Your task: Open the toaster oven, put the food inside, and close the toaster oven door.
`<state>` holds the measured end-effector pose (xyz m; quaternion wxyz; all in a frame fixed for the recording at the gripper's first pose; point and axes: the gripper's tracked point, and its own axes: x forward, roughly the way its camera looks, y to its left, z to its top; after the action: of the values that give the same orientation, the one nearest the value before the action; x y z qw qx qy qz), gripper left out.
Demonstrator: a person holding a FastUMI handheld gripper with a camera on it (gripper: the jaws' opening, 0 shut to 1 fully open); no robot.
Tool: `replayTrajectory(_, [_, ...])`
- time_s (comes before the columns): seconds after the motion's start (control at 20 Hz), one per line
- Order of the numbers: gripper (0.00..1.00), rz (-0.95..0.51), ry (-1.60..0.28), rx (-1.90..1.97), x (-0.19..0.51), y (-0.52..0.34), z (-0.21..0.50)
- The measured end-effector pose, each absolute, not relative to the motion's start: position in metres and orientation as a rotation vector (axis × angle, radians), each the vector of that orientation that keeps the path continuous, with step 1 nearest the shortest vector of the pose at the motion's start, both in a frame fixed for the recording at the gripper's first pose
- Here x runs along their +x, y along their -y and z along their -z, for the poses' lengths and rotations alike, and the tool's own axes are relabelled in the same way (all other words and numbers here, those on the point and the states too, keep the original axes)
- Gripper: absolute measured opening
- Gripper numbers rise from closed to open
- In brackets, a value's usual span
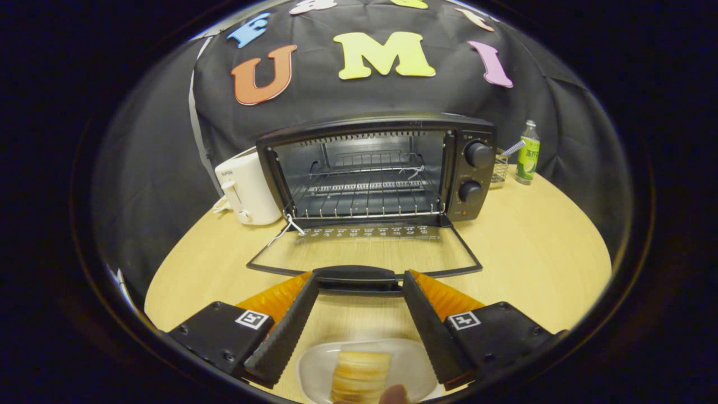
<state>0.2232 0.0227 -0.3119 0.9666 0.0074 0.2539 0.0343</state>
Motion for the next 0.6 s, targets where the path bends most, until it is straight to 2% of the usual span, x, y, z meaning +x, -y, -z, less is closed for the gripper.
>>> replayTrajectory(0.35, [0.99, -0.063, -0.460, -0.047, 0.179, -0.028, 0.270])
replayTrajectory(0.6, [0.99, -0.097, -0.504, -0.056, 0.123, -0.033, 0.258])
